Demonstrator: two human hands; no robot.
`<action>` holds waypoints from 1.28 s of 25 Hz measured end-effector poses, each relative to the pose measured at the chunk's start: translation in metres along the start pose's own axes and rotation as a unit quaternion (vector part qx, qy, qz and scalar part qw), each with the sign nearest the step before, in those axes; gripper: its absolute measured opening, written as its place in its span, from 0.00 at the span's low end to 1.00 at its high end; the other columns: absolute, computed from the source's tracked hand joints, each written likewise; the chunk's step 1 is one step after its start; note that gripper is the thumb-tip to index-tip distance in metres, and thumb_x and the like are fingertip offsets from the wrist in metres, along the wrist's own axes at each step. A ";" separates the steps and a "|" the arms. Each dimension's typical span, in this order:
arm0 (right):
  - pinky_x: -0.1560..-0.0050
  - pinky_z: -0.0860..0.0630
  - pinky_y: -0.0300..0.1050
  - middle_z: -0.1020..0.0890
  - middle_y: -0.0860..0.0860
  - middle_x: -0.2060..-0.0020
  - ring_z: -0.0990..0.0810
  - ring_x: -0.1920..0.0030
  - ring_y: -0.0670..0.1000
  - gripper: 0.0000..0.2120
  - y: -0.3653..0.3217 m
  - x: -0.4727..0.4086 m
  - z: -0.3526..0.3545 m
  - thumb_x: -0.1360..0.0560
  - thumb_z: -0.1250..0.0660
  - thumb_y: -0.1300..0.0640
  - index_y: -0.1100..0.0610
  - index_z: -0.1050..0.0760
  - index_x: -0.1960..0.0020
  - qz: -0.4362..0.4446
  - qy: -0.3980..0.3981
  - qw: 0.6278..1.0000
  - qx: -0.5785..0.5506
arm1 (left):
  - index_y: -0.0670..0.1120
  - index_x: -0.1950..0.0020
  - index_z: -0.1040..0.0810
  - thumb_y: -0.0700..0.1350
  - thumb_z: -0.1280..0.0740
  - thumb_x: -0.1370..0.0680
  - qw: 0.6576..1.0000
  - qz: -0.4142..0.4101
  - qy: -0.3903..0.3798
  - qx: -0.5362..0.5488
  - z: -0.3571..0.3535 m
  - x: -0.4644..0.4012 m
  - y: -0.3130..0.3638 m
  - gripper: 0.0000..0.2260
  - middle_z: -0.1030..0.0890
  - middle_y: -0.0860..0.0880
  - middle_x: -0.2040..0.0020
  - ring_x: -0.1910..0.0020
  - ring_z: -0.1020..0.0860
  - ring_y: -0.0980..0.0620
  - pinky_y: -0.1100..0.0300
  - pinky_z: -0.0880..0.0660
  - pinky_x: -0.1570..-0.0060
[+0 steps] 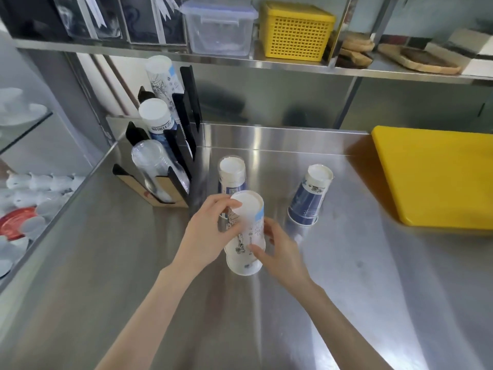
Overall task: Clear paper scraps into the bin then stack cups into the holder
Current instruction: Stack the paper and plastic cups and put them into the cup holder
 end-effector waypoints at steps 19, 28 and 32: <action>0.36 0.38 0.37 0.31 0.44 0.34 0.34 0.35 0.41 0.26 0.012 -0.021 -0.015 0.25 0.40 0.45 0.50 0.40 0.30 -0.044 -0.122 0.991 -0.017 | 0.52 0.37 0.30 0.50 0.36 0.26 0.992 0.110 -0.011 0.058 0.003 -0.001 -0.051 0.17 0.26 0.61 0.50 0.52 0.26 0.69 0.75 0.31 0.53; 0.33 0.38 0.43 0.35 0.51 0.29 0.34 0.31 0.50 0.27 -0.006 -0.114 -0.001 0.24 0.40 0.48 0.53 0.44 0.28 -0.030 -0.060 0.997 0.032 | 0.45 0.32 0.36 0.47 0.35 0.25 0.978 0.199 -0.061 0.028 -0.008 -0.068 -0.095 0.24 0.29 0.45 0.33 0.38 0.28 0.49 0.54 0.31 0.37; 0.32 0.35 0.48 0.34 0.53 0.29 0.34 0.31 0.53 0.29 -0.005 -0.146 -0.017 0.25 0.38 0.53 0.54 0.47 0.28 -0.017 -0.058 0.997 0.039 | 0.45 0.29 0.41 0.48 0.33 0.27 0.978 0.195 -0.069 0.023 -0.020 -0.097 -0.107 0.30 0.32 0.44 0.30 0.33 0.31 0.46 0.51 0.33 0.34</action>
Point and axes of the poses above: each hand's wrist, its own x-axis away from the middle knuckle, its own z-axis out of the back of the hand, y = z × x, the point moved 5 cm from there along -x, towards the middle knuckle
